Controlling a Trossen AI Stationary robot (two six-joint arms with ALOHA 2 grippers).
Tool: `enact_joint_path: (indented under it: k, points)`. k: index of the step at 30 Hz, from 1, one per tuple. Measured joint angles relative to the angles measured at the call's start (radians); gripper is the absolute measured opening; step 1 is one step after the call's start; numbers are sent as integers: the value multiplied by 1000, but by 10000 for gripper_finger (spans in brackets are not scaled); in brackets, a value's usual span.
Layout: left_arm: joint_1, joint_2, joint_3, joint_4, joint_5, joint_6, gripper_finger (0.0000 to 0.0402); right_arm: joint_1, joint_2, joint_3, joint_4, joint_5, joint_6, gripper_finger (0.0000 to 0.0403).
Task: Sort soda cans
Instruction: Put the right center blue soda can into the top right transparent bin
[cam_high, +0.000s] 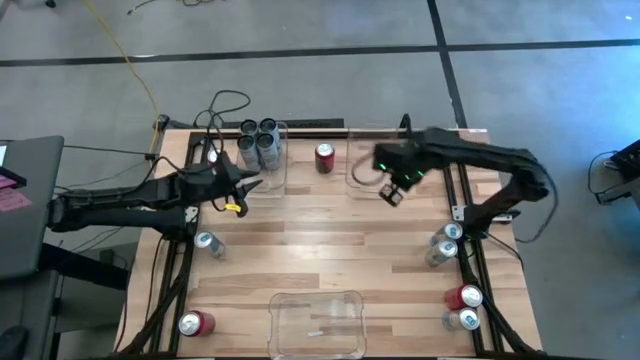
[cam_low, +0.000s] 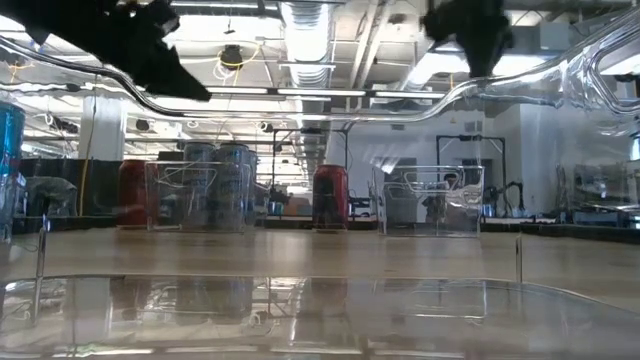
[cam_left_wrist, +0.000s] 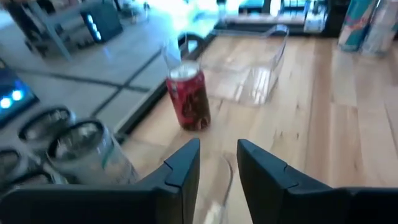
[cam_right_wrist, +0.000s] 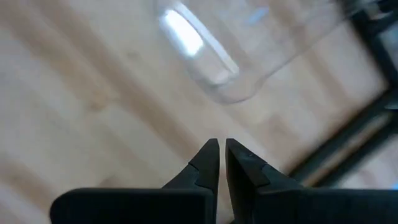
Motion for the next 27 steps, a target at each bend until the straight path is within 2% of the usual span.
enact_joint_path:
  k: [4, 9, 14, 19, 23, 27]
  points:
    - [0, 5, 0, 99, 25, 70, 108, 91, -87, -25, -3, -2, 133, 47]
    - [0, 5, 0, 246, 194, 127, 108, 101, -145, -29, -12, 1, 331, 47]
    - [0, 4, 0, 349, 322, 134, 108, 132, -208, -62, -12, 5, 350, 47]
    - [0, 5, 0, 341, 332, 102, 108, 155, -276, -221, -15, -21, 374, 68]
    - [0, 5, 0, 377, 317, 133, 108, 169, -321, -358, -14, -50, 534, 111]
    - [1, 9, 0, 406, 265, 165, 108, 159, -372, -416, -14, -60, 656, 163]
